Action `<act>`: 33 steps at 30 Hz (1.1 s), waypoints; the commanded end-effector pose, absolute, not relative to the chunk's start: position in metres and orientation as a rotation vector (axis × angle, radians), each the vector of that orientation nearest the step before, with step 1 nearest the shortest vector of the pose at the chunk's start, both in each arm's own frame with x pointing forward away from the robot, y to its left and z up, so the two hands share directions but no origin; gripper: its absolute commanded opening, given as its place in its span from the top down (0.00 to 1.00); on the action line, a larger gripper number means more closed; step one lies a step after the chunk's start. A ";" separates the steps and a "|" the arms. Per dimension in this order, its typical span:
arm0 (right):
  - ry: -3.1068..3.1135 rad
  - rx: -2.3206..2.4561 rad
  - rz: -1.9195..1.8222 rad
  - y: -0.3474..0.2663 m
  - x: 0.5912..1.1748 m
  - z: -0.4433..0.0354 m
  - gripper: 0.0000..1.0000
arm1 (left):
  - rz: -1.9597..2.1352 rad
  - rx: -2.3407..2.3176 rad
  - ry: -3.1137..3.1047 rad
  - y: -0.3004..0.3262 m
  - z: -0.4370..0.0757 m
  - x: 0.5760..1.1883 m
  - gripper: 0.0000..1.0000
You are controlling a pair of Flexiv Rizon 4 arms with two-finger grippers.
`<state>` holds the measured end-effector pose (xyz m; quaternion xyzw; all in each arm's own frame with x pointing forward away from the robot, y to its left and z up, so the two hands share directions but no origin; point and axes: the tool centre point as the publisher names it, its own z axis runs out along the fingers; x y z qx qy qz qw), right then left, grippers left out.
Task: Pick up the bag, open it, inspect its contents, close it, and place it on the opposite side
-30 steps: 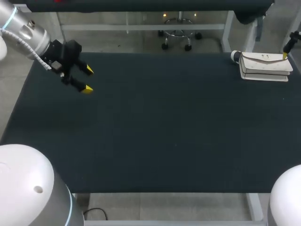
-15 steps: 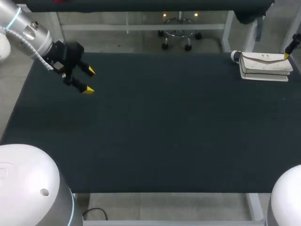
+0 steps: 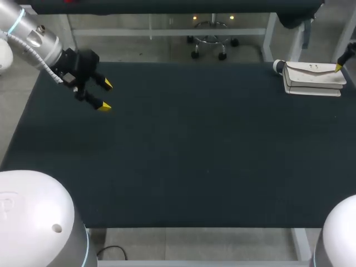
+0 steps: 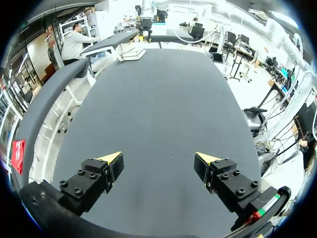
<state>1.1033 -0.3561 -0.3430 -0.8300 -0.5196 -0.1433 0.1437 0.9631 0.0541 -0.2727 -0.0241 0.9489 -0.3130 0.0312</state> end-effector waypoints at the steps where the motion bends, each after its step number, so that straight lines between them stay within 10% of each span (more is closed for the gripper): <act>1: -1.456 -2.310 -0.376 -0.365 1.114 -0.356 0.00 | -0.966 -0.074 2.923 0.054 -0.273 0.964 0.00; 6: -1.435 -2.289 -0.399 -0.366 1.120 -0.364 0.02 | -0.966 -0.074 2.923 0.054 -0.273 0.964 0.00; 15: -1.399 -2.242 -0.442 -0.362 1.132 -0.380 0.51 | -0.966 -0.074 2.923 0.054 -0.273 0.964 0.00; 33: -1.393 -2.235 -0.483 -0.363 1.133 -0.376 0.69 | -0.966 -0.074 2.923 0.054 -0.273 0.964 0.00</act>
